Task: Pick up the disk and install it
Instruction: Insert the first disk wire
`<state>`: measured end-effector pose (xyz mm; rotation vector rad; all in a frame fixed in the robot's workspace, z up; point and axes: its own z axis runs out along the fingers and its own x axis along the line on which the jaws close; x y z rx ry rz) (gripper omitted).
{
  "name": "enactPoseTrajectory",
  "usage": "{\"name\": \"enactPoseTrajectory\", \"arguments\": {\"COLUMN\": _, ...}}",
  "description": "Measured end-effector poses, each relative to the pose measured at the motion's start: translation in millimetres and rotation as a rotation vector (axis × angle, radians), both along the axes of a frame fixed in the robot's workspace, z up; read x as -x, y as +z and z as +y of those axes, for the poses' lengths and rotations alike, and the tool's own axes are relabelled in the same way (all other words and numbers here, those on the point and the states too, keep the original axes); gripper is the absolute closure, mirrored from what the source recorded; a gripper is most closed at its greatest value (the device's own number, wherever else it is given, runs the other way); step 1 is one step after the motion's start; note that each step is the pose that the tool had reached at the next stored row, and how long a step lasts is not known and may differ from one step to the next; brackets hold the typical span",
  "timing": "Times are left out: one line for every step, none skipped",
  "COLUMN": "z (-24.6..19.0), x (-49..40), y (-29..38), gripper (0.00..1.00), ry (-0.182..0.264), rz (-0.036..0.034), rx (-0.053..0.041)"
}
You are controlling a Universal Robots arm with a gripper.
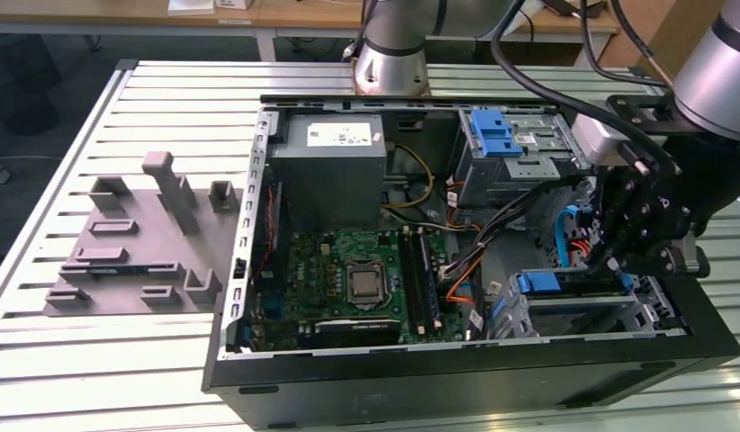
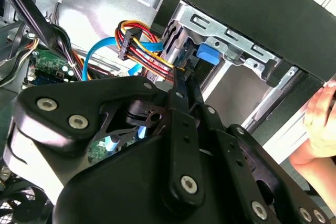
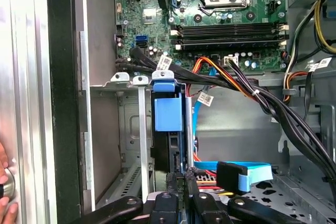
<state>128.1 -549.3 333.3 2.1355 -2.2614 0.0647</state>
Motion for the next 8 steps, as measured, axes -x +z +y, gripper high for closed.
{"name": "enactPoseTrajectory", "arguments": {"z": 0.0, "x": 0.0, "y": -0.1, "gripper": 0.82, "ry": 0.004, "rz": 0.0000, "rx": 0.0001}}
{"name": "enactPoseTrajectory", "arguments": {"z": 0.0, "x": 0.0, "y": -0.3, "gripper": 0.82, "ry": 0.008, "rz": 0.0000, "rx": 0.0000}}
{"name": "enactPoseTrajectory", "arguments": {"z": 0.0, "x": 0.0, "y": -0.6, "gripper": 0.82, "ry": 0.011, "rz": 0.0000, "rx": 0.0000}}
{"name": "enactPoseTrajectory", "arguments": {"z": 0.0, "x": 0.0, "y": -0.8, "gripper": 0.82, "ry": 0.011, "rz": 0.0000, "rx": 0.0000}}
{"name": "enactPoseTrajectory", "arguments": {"z": 0.0, "x": 0.0, "y": -1.2, "gripper": 0.82, "ry": 0.011, "rz": 0.0000, "rx": -0.0001}}
{"name": "enactPoseTrajectory", "arguments": {"z": 0.0, "x": 0.0, "y": -1.5, "gripper": 0.82, "ry": 0.012, "rz": 0.0000, "rx": 0.0001}}
{"name": "enactPoseTrajectory", "arguments": {"z": 0.0, "x": 0.0, "y": -1.8, "gripper": 0.82, "ry": 0.012, "rz": 0.0000, "rx": 0.0001}}
{"name": "enactPoseTrajectory", "arguments": {"z": -0.1, "x": 0.0, "y": -2.2, "gripper": 0.82, "ry": 0.012, "rz": 0.0000, "rx": 0.0002}}
